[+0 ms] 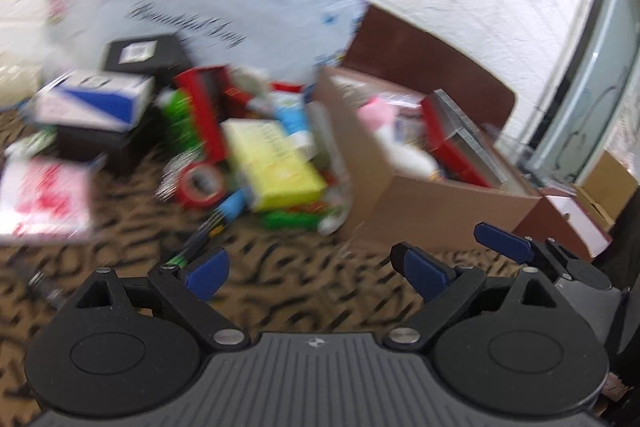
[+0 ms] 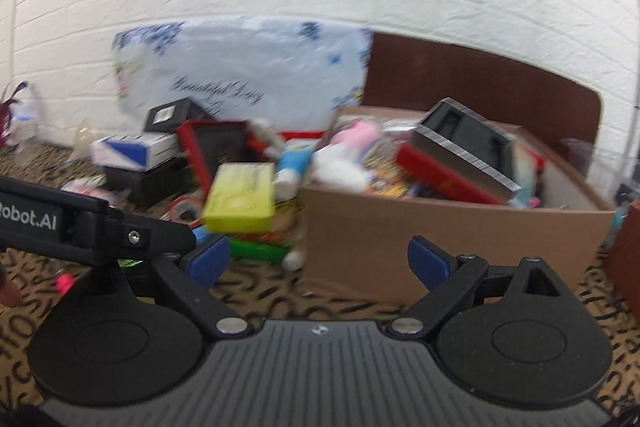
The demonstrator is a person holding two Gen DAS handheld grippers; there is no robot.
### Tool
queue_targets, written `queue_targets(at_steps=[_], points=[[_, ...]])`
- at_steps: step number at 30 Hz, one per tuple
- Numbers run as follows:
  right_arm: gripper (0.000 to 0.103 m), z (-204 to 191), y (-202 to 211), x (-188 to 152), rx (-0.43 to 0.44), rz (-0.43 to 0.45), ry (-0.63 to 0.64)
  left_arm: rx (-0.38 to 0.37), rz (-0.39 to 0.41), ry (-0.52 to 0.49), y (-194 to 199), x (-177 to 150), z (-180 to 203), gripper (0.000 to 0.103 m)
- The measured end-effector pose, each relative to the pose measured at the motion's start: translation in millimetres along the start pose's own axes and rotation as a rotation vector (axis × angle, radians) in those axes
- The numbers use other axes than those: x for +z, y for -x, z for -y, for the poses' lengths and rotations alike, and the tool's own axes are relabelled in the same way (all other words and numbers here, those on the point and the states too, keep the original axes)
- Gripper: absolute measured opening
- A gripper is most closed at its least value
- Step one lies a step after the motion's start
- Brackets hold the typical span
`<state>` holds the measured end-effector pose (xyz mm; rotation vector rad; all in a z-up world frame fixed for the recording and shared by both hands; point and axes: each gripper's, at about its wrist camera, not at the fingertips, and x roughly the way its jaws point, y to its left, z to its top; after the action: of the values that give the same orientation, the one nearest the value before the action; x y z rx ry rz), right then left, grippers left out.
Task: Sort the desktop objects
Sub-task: 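Move the left gripper back over the table to the pink-capped marker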
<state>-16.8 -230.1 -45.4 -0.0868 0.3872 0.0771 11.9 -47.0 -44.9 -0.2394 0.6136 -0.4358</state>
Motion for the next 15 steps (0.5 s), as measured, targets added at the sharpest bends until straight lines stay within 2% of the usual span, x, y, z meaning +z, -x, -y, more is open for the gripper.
queue_targets(at_steps=[6, 15], points=[[0.093, -42, -2, -12, 0.134, -0.071, 0.051, 0.101, -0.014, 0.111, 21, -23, -45, 0.097], [0.093, -80, -4, -17, 0.206, -0.122, 0.132, 0.225, 0.002, 0.254, 40, -35, -96, 0.097]])
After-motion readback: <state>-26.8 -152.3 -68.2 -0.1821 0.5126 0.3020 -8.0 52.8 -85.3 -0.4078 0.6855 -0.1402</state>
